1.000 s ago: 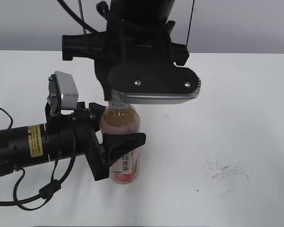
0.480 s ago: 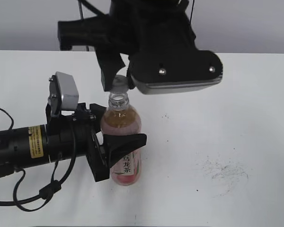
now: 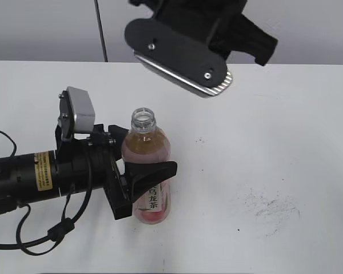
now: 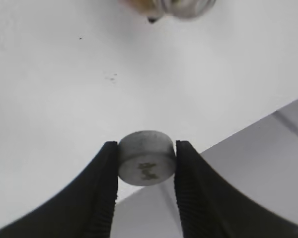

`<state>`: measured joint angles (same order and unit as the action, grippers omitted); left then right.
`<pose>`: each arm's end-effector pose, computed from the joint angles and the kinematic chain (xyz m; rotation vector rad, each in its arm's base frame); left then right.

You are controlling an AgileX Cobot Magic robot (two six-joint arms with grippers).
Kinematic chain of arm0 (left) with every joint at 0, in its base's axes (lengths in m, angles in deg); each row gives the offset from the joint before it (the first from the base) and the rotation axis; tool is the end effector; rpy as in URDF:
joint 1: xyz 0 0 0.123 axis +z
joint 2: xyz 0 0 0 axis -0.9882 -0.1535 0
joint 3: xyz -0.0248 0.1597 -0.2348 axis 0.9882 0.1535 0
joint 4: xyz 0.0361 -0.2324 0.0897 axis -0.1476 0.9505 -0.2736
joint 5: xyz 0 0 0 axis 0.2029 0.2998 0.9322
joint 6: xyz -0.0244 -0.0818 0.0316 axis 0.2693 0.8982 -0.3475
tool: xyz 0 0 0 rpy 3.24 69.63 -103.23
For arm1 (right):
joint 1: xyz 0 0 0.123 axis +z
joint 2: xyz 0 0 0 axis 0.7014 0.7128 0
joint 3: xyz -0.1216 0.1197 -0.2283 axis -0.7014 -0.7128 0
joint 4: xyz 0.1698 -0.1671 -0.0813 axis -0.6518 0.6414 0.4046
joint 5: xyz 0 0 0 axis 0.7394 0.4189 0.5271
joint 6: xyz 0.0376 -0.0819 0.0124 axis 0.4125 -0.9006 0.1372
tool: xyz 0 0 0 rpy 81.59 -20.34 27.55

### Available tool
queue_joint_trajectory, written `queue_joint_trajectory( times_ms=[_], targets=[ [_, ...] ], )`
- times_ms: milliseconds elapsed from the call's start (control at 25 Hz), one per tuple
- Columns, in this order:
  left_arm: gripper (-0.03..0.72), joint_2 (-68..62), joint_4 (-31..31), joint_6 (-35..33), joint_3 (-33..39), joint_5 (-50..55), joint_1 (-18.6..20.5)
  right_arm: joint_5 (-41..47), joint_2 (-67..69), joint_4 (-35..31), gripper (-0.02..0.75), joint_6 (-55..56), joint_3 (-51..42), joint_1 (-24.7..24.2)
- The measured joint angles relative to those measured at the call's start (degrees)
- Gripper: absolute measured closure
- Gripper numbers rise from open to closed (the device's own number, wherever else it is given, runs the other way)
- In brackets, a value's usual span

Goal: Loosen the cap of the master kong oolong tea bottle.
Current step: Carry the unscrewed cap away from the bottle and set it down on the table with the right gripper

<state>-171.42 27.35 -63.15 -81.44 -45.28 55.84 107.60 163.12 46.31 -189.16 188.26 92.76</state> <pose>0.2237 -0.1766 0.1295 0.9633 1.5660 -0.9865 0.2656 0.2726 0.3355 -2.8374 0.4787 -0.5222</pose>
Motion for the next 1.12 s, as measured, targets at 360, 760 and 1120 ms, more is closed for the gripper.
queue_joint_trajectory(
  times_ms=[360, 760, 1120],
  targets=[
    [0.243, 0.00, 0.00, 0.02, 0.00, 0.00, 0.00, -0.10, 2.49, -2.56, 0.471, 34.87, -13.03, -15.92],
    [0.243, 0.00, 0.16, 0.07, 0.00, 0.01, 0.00, -10.10, 12.01, -11.12, 0.471, 38.86, -23.96, -19.52],
    [0.243, 0.00, 0.16, 0.07, 0.00, 0.01, 0.00, -15.80, 17.95, -5.93, 0.328, 56.04, -23.15, -19.52]
  ],
)
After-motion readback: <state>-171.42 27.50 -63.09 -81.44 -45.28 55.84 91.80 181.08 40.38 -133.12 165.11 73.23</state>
